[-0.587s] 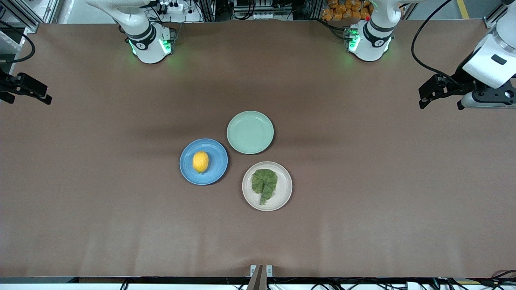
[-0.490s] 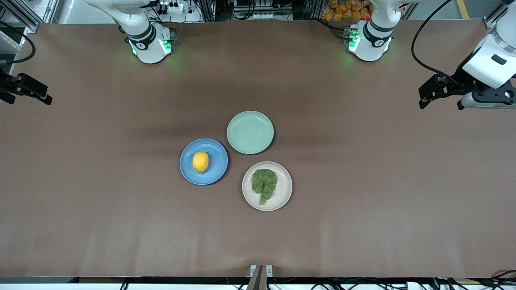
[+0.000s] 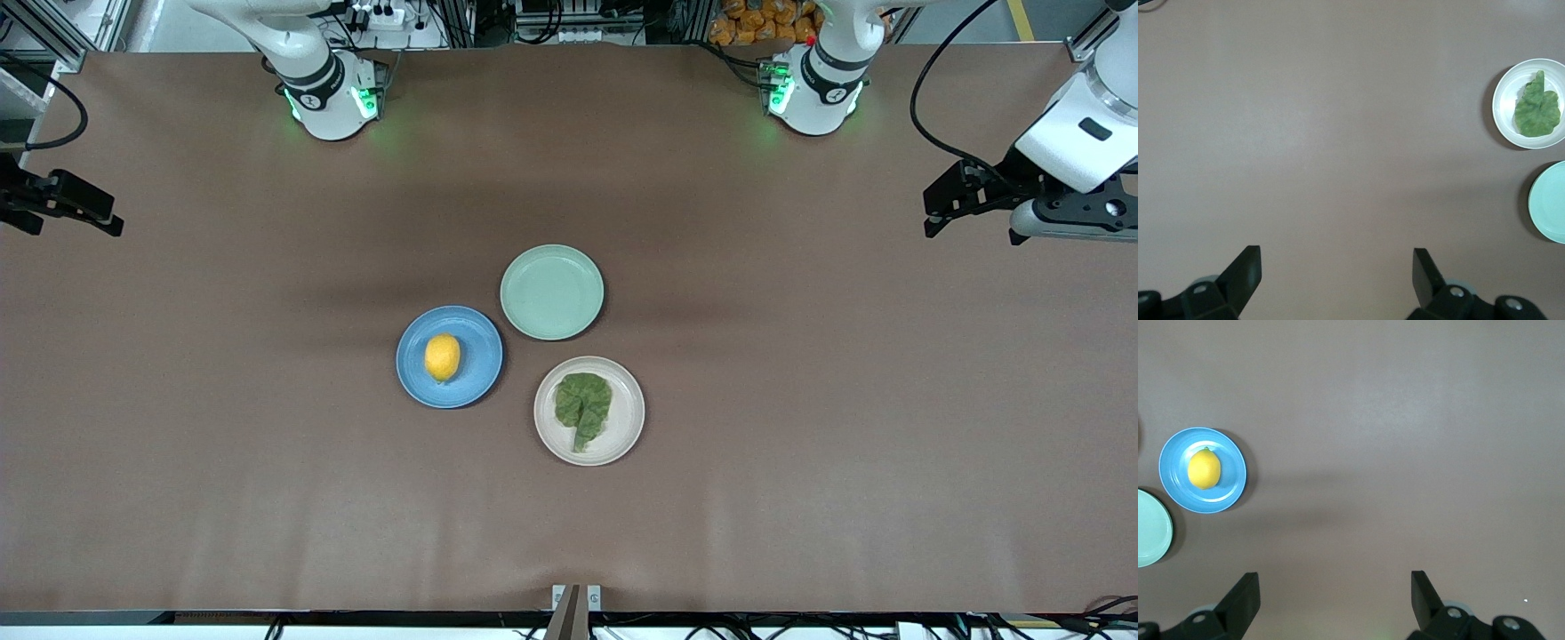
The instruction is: Pick lemon and lettuce from blue and beige plates
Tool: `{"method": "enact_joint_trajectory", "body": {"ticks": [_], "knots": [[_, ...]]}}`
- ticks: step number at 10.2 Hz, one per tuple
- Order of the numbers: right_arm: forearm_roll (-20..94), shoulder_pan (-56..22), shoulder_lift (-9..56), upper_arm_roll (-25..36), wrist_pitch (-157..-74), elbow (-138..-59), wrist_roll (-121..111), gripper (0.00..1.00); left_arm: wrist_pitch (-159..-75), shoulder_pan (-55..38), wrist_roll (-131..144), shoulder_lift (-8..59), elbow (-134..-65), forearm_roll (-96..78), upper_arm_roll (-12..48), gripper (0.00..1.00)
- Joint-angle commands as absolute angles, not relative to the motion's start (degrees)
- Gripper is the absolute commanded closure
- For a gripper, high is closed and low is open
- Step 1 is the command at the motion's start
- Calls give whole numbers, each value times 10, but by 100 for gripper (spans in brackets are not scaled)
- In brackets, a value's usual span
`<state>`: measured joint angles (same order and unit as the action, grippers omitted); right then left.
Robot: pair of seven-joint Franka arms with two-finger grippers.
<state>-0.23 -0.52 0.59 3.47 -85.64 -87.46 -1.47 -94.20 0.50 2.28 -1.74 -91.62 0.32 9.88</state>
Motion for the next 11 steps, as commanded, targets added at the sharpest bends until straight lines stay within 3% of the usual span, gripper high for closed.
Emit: {"method": "enact_joint_trajectory", "body": {"ticks": [1, 7, 11], "knots": [[3, -27, 28, 38, -853, -858, 5, 0, -932, 0, 21, 18, -902, 11, 102, 0], [31, -97, 68, 36, -907, -889, 103, 0, -957, -67, 133, 128, -846, 5, 106, 0], [54, -142, 147, 35, -955, -890, 142, 0, -1082, -146, 284, 222, -838, 9, 105, 0]]}}
